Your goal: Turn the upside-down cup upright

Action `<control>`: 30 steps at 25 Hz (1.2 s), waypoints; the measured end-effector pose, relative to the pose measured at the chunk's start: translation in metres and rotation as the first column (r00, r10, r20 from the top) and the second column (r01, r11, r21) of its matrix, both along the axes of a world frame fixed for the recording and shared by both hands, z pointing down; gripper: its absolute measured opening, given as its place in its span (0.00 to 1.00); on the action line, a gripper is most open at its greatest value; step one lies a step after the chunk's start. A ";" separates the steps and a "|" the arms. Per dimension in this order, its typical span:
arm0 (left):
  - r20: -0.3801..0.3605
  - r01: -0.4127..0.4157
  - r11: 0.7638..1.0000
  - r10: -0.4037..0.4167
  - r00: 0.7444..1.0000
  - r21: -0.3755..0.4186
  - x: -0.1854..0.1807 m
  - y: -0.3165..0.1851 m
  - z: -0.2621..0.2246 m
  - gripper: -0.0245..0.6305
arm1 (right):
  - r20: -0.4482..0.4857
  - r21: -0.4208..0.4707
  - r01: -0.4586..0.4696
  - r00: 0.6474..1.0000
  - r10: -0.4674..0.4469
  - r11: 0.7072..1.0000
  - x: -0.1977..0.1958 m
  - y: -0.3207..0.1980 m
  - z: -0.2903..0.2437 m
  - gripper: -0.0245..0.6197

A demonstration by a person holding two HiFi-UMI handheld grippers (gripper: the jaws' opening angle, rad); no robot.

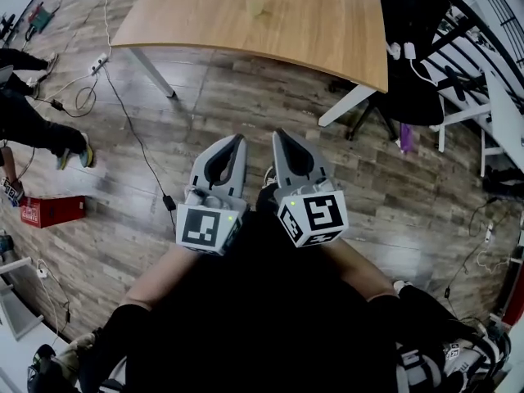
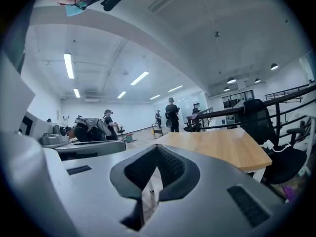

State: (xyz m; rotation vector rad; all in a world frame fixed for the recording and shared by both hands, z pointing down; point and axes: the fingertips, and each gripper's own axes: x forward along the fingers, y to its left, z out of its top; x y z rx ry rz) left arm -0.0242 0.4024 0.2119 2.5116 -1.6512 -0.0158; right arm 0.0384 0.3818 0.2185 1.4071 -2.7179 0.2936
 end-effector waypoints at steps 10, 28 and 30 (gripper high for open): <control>0.011 0.036 0.999 -0.035 0.999 -0.040 -0.017 -0.113 0.030 0.05 | 0.026 -0.048 0.009 1.000 -0.008 0.999 -0.012 -0.122 0.033 0.06; 0.084 0.064 0.995 -0.057 0.995 -0.072 -0.017 -0.440 0.062 0.05 | -0.010 -0.099 0.032 0.999 -0.034 0.995 -0.008 -0.443 0.069 0.06; 0.086 0.058 0.995 -0.051 0.995 -0.080 -0.023 -0.463 0.073 0.05 | -0.026 -0.104 0.029 0.999 -0.032 0.994 -0.015 -0.467 0.080 0.06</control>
